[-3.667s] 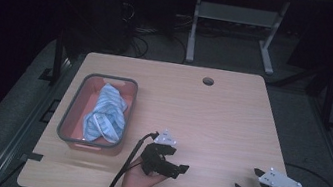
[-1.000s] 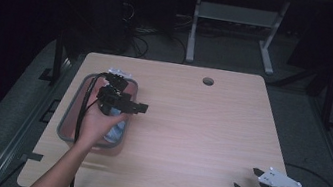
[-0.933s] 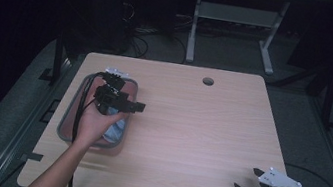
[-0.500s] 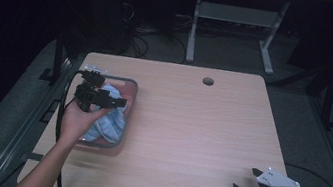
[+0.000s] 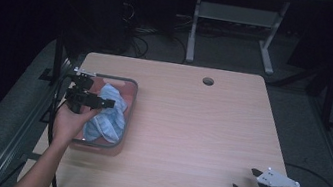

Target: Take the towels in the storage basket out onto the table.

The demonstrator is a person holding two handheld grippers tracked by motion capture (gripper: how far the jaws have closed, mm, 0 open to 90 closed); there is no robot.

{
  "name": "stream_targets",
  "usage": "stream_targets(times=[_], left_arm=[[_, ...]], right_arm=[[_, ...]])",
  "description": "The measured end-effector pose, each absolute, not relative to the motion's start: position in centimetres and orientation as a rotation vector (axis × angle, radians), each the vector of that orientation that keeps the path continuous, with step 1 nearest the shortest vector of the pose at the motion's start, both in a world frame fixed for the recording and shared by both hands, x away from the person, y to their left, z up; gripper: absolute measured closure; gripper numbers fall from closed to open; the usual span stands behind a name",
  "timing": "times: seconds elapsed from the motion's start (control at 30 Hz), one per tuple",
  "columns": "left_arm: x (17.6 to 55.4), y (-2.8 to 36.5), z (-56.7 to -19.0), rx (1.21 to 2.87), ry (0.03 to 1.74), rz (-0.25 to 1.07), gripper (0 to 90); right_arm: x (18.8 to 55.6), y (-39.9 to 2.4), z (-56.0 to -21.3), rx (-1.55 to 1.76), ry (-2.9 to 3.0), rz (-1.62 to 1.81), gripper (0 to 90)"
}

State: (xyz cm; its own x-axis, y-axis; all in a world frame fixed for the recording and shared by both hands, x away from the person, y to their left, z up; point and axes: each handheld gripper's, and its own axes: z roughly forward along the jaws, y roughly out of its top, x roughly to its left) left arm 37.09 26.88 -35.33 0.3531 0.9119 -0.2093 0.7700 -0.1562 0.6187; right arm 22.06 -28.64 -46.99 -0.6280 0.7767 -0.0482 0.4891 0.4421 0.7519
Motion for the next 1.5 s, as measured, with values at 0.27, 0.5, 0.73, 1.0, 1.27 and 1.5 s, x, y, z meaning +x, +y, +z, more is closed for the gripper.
stream_targets(times=[0.27,0.5,0.73,1.0,1.27,1.5], left_arm=[[37.5,27.5,-36.9,1.984,1.531,0.248,20.7],[37.9,27.2,-38.0,1.996,1.569,0.227,24.3],[38.7,26.5,-39.2,2.072,1.611,0.247,33.7],[38.9,25.9,-39.8,2.141,1.616,0.260,54.9],[38.2,26.1,-39.4,2.132,1.591,0.266,70.8],[37.2,27.2,-38.2,2.063,1.563,0.280,72.9]], right_arm=[[22.1,-28.6,-47.0,1.067,2.311,1.020,14.4],[22.1,-28.4,-47.1,1.066,2.320,1.016,14.4],[22.1,-28.4,-47.1,1.070,2.323,1.018,14.4],[22.1,-28.4,-47.1,1.071,2.321,1.018,14.4],[22.3,-28.5,-47.0,1.072,2.310,1.034,14.4],[22.3,-28.5,-47.0,1.075,2.307,1.037,14.4]])
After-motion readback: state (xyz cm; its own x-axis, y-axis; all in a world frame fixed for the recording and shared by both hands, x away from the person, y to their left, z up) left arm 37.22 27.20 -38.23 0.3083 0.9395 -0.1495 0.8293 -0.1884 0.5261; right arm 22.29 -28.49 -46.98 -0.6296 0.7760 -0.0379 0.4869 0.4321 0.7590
